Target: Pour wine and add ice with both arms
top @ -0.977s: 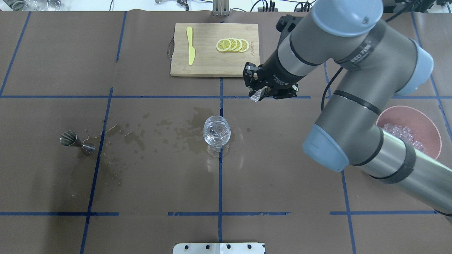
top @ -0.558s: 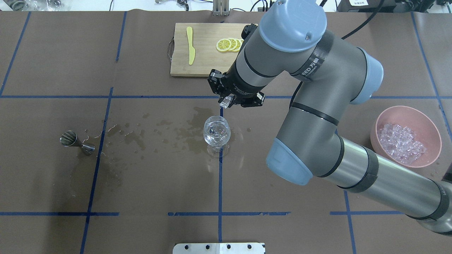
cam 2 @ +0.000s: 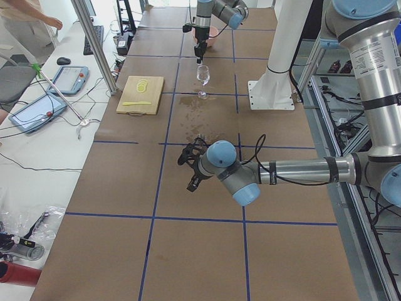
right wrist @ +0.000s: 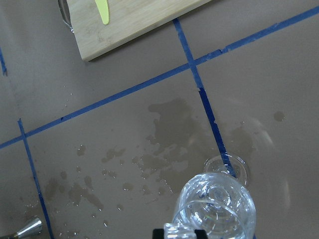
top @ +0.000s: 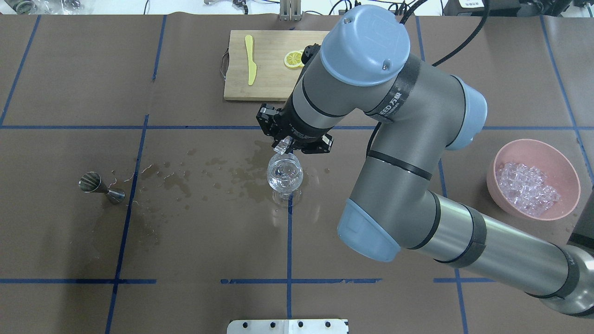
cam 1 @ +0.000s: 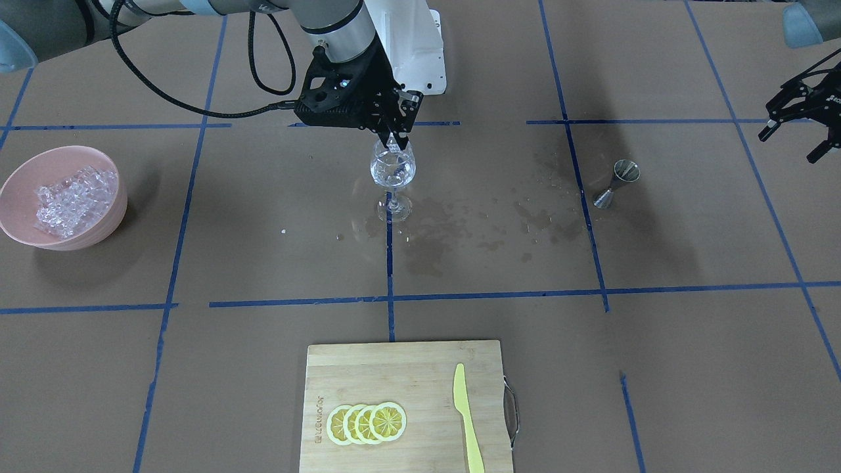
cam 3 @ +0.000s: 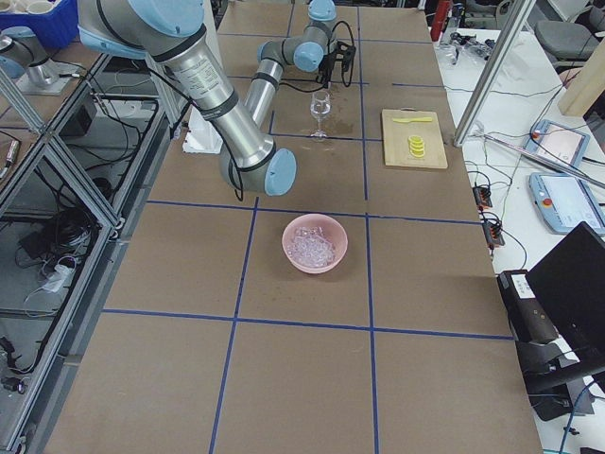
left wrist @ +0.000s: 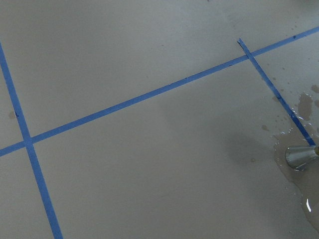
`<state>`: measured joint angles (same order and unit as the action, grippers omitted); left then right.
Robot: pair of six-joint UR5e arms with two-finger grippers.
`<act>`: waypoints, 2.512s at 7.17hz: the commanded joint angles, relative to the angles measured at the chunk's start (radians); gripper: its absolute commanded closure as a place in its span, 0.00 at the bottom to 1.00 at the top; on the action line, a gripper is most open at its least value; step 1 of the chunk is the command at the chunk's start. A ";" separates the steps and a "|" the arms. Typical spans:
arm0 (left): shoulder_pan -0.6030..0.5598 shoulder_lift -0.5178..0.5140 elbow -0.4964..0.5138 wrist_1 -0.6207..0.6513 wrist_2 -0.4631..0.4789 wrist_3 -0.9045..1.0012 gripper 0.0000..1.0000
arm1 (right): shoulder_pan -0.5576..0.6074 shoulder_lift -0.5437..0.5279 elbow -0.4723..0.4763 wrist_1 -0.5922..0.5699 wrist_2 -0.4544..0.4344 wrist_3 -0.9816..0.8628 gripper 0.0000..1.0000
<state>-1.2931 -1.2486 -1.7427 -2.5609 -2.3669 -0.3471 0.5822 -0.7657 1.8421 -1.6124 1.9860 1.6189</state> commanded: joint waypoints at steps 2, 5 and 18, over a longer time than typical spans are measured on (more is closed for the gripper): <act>0.000 -0.002 0.002 0.001 0.000 -0.006 0.00 | -0.013 -0.004 0.002 -0.001 -0.012 -0.001 0.62; 0.000 -0.005 0.003 -0.001 0.027 -0.012 0.00 | -0.013 -0.007 0.000 -0.001 -0.010 -0.002 0.41; -0.284 -0.301 0.055 0.859 0.029 0.572 0.00 | 0.781 -0.767 0.094 -0.079 0.344 -1.374 0.00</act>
<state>-1.5447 -1.5283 -1.6854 -1.8290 -2.3392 0.1758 1.2887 -1.4974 1.9835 -1.6413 2.3296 0.4393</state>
